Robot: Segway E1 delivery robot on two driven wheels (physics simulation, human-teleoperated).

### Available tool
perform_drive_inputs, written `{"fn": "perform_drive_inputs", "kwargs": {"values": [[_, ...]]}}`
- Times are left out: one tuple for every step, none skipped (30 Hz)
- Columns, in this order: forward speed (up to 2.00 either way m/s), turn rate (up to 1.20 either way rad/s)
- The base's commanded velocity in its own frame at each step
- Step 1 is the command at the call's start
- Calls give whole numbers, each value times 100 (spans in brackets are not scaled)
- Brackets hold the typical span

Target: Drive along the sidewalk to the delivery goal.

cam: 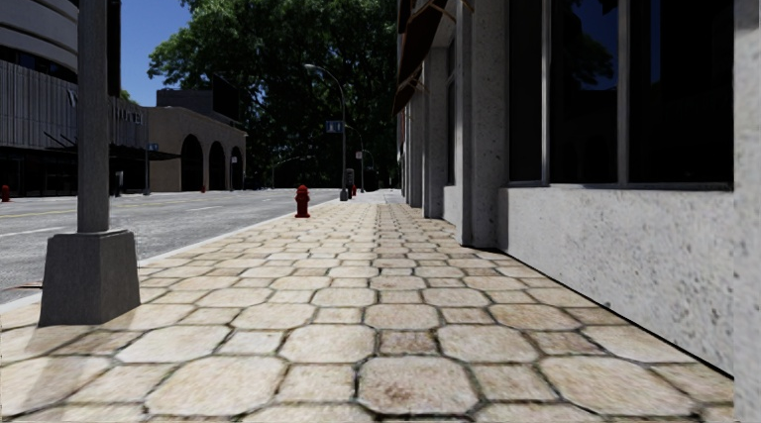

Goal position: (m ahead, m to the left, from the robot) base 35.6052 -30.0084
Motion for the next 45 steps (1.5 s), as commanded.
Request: {"fn": "perform_drive_inputs", "kwargs": {"values": [[200,0],[200,0],[200,0],[200,0],[200,0],[200,0],[200,0],[200,0],[200,0],[200,0],[200,0],[200,0],[200,0],[200,0],[200,0],[200,0],[200,0],[200,0],[200,0],[200,0],[200,0],[200,0],[200,0],[200,0],[200,0],[200,0],[200,0],[200,0],[200,0],[200,0],[200,0],[200,0],[200,0],[200,0],[200,0],[200,0],[200,-13],[200,-19],[200,-19],[200,-19],[200,-20],[200,-10],[200,-10],[200,0],[200,0]]}}
